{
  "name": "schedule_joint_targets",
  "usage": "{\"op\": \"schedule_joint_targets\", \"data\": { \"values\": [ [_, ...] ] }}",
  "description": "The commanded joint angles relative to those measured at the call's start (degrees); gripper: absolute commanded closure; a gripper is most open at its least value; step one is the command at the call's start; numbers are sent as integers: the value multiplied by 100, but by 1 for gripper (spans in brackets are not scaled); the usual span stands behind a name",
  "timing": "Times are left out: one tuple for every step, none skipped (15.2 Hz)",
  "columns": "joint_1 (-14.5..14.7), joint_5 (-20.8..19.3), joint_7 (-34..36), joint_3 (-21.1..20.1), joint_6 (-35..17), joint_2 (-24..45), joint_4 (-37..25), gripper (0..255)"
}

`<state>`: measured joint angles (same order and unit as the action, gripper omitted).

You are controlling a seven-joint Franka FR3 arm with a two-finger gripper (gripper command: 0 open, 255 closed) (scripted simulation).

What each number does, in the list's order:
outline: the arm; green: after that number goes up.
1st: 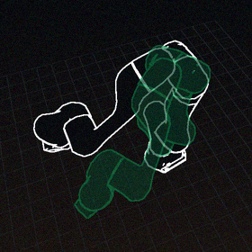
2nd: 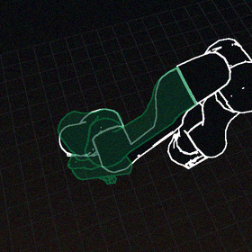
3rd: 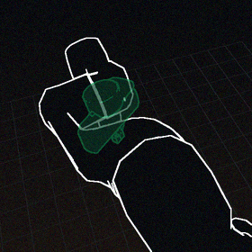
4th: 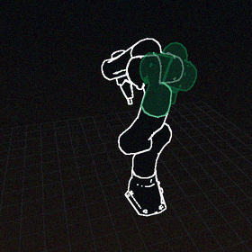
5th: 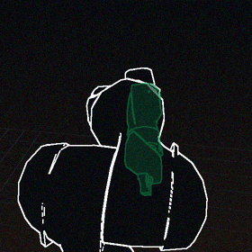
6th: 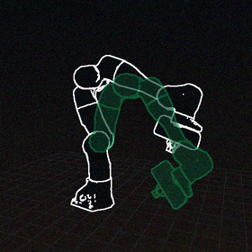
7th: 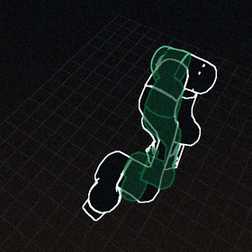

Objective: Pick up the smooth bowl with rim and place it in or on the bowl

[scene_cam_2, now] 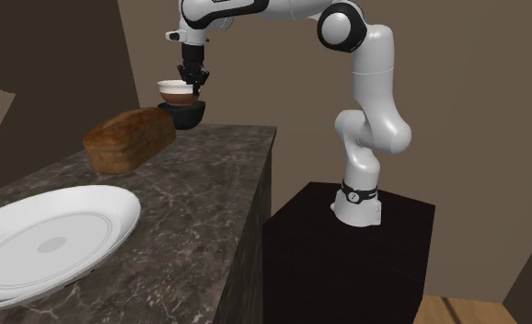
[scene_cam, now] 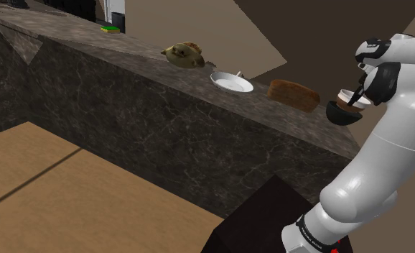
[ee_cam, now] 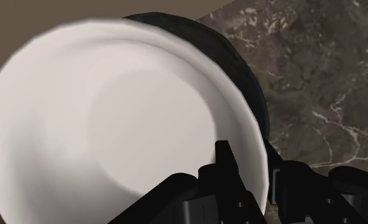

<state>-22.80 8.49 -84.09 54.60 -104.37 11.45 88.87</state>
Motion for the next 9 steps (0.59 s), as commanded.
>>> {"op": "schedule_joint_targets", "data": {
  "values": [
    [0, 0, 0, 0, -2, -1, -1, 255],
    [0, 0, 0, 0, -3, -2, 0, 0],
    [0, 0, 0, 0, -3, -1, 0, 0],
    [-1, 1, -1, 0, -3, 0, -2, 0],
    [-1, 1, -1, 0, -3, 0, -2, 0],
    [-1, 1, -1, 0, -3, 0, -2, 0],
    [-1, 1, -1, 0, -3, 0, -2, 0],
    [-7, -14, 12, 8, 185, -15, -182, 0],
    [-23, -16, 18, 15, 378, -15, -375, 0]
  ]
}}
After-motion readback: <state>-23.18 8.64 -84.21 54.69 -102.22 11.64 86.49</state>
